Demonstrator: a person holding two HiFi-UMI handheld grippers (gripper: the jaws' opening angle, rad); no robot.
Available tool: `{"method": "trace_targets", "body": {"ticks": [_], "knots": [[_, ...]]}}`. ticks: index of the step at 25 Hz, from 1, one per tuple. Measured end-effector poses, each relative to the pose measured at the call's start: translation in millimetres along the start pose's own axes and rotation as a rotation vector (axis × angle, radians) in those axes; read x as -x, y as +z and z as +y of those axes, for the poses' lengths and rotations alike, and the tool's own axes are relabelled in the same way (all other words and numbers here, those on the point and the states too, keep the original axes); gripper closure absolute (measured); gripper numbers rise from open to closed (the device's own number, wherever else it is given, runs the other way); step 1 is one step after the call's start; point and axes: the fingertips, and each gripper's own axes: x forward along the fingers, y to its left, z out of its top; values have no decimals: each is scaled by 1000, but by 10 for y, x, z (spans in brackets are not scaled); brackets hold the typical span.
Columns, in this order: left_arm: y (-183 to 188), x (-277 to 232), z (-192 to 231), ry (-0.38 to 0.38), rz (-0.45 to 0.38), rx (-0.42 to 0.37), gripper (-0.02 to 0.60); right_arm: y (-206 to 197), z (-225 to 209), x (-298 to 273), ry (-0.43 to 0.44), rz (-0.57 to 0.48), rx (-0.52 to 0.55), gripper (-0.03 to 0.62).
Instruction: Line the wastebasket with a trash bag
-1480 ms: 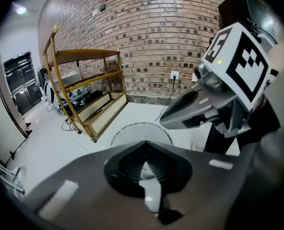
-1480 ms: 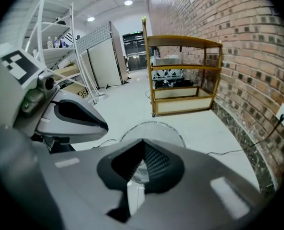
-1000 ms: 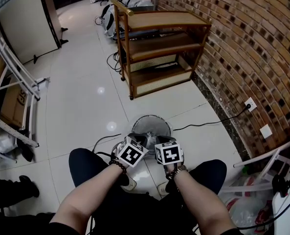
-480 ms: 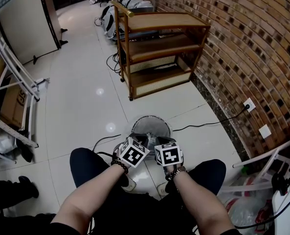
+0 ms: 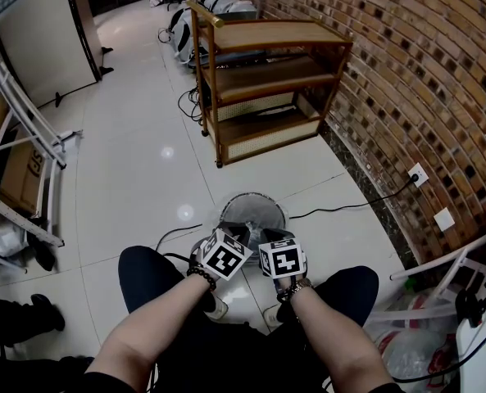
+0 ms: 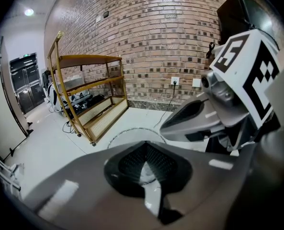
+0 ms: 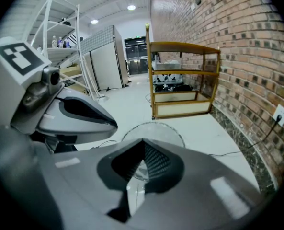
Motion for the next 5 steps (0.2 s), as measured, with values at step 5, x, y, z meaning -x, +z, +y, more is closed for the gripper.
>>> {"method": "trace_targets", "body": {"ticks": [5], "knots": [[-10,-15,-10,-1,7,0,580,0,-21,-2,-2,1,1,592]]}}
